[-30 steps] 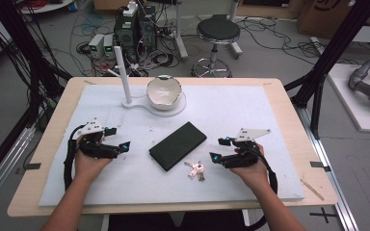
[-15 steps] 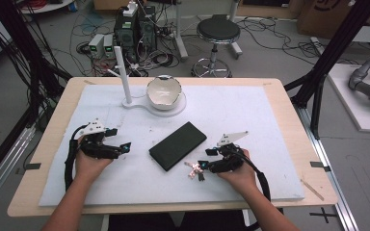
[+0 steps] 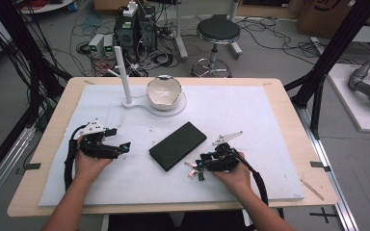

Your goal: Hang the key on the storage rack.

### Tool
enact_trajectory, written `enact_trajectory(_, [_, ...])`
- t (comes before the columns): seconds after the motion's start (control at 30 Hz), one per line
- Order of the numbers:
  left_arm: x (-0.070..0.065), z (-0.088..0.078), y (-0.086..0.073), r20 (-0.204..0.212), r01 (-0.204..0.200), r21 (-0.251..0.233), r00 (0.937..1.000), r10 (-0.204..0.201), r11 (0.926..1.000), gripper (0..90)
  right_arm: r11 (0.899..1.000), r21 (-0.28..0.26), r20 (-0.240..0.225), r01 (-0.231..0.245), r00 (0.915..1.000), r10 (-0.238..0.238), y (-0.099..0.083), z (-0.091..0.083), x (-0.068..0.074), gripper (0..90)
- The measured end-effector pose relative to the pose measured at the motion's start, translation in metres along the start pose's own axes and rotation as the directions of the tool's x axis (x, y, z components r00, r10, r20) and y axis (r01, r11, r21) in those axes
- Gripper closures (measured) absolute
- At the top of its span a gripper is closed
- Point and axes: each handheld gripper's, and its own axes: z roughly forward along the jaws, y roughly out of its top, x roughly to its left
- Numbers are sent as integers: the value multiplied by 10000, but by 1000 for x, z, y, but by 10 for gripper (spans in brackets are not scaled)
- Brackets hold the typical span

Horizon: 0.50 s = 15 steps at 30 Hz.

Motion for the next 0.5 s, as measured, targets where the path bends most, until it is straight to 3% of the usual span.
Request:
enact_trajectory(0.3, [0,0,0,12,1,4,10000,-1,10000,138,9999,-71,-178,-147,9997,146,0,2,0,874])
enact_trajectory(0.5, [0,0,0,-5,-22,-10,10000,22,10000,138,9999,-139,-72,27,10000,-28,1,2,2,900])
